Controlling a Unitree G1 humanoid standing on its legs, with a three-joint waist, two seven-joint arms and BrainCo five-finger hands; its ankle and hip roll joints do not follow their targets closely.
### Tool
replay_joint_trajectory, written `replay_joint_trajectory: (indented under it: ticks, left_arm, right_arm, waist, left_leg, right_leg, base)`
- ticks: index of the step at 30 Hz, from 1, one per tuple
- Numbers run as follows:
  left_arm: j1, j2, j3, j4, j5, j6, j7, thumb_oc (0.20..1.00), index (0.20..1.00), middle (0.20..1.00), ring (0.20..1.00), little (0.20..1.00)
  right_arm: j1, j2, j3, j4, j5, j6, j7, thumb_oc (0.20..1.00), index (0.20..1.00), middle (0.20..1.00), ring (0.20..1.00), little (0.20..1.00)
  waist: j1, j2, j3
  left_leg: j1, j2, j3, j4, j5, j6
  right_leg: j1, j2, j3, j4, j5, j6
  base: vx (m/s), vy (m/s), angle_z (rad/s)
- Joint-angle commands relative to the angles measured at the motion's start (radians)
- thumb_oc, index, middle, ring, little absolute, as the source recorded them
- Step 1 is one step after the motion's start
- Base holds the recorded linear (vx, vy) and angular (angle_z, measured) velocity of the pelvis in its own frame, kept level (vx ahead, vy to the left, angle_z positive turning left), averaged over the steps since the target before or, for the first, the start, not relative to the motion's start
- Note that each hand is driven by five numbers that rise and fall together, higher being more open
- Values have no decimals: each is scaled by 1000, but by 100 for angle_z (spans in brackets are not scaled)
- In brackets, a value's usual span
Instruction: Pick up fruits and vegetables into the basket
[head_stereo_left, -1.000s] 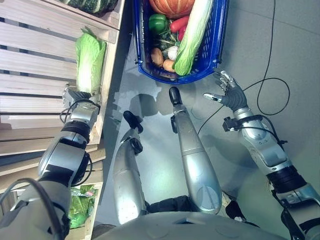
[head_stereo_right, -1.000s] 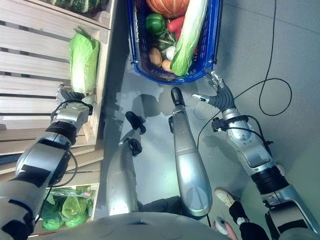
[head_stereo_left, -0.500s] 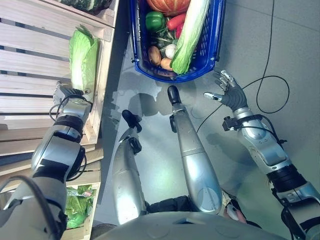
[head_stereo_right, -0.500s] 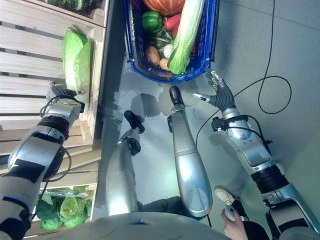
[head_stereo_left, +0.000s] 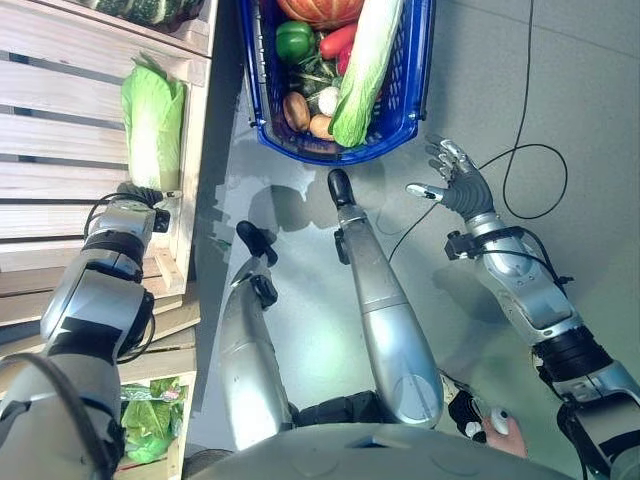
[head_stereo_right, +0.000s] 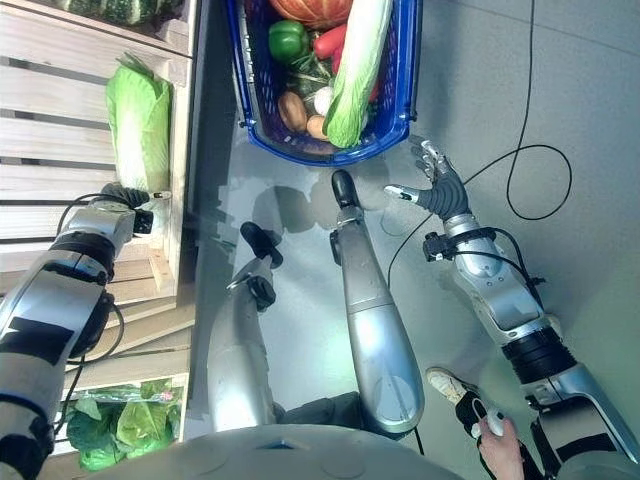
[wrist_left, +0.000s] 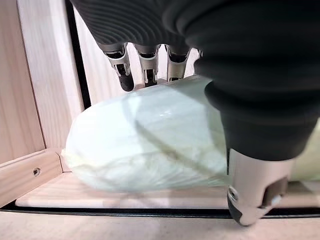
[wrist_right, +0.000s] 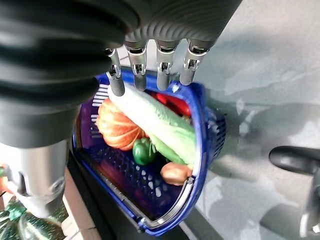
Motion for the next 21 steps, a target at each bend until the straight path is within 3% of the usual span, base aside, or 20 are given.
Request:
replay_joint_trajectory:
  ticks: [1,6,7,8,9,10,16,21]
  left_arm:
    - [111,-180,2,18,-79,-4,-134,1000,1000,1000,1000,1000]
    - [117,-198,-3,14,-51,-20,-82,1000,1000,1000,1000,1000]
    - [111,-197,-6,14,-36,-24,-26,953,953,953,953,953]
    - [105,-195,-7,15,-32,-23,0,555,555,555,555,555]
    - [103,-194,-7,15,-31,-22,13,467,467,467,467,467]
    - [97,-187,-8,15,-18,-15,74,200,200,200,200,200]
    - [90,-163,-31,14,36,15,201,200,200,200,200,200]
    - [119,-171,-10,-7,5,-21,275,200,200,200,200,200]
  right_arm:
    - [39,58,-13,-53,33,-28,7,1000,1000,1000,1000,1000]
    - [42,64,-14,-66,53,-25,-2,1000,1000,1000,1000,1000]
    - [38,67,-14,-64,65,-18,-7,1000,1000,1000,1000,1000]
    - [35,67,-13,-64,70,-15,-10,1000,1000,1000,1000,1000]
    - [34,67,-14,-64,72,-14,-11,1000,1000,1000,1000,1000]
    - [34,67,-13,-65,82,-13,-17,1000,1000,1000,1000,1000]
    - [34,65,-1,-49,92,-41,-18,1000,1000,1000,1000,1000]
    - [42,76,5,-45,76,-66,-21,1000,1000,1000,1000,1000]
  waist:
    - [-7,-82,-33]
    - [-4,-101,-33]
    - [-2,-107,-33]
    - [-1,-110,-33]
    - [-1,-111,-33]
    - [1,-112,-33]
    - [5,-112,-33]
    - [15,-108,-33]
  left_leg:
    - [-38,-40,46,56,-67,83]
    - [-30,-36,43,54,-68,86]
    - [-32,-34,40,52,-67,87]
    - [-34,-34,38,53,-67,87]
    - [-36,-33,37,53,-67,88]
    - [-40,-35,35,53,-66,88]
    - [-43,-37,24,56,-64,87]
    - [-18,-42,18,42,-63,88]
  right_leg:
    - [22,15,7,-2,-75,59]
    - [38,18,-3,-16,-65,60]
    - [39,20,-5,-19,-63,59]
    - [38,20,-6,-19,-62,58]
    - [37,21,-6,-19,-61,58]
    - [33,22,-7,-19,-60,58]
    - [32,25,-2,-19,-56,55]
    - [55,24,-4,-21,-62,55]
  base:
    - [-9,-42,2]
    - [-12,-54,6]
    - [-17,-54,1]
    - [-17,-49,0]
    - [-16,-37,-1]
    - [0,0,0]
    - [-4,-6,0]
    - [-14,-2,5]
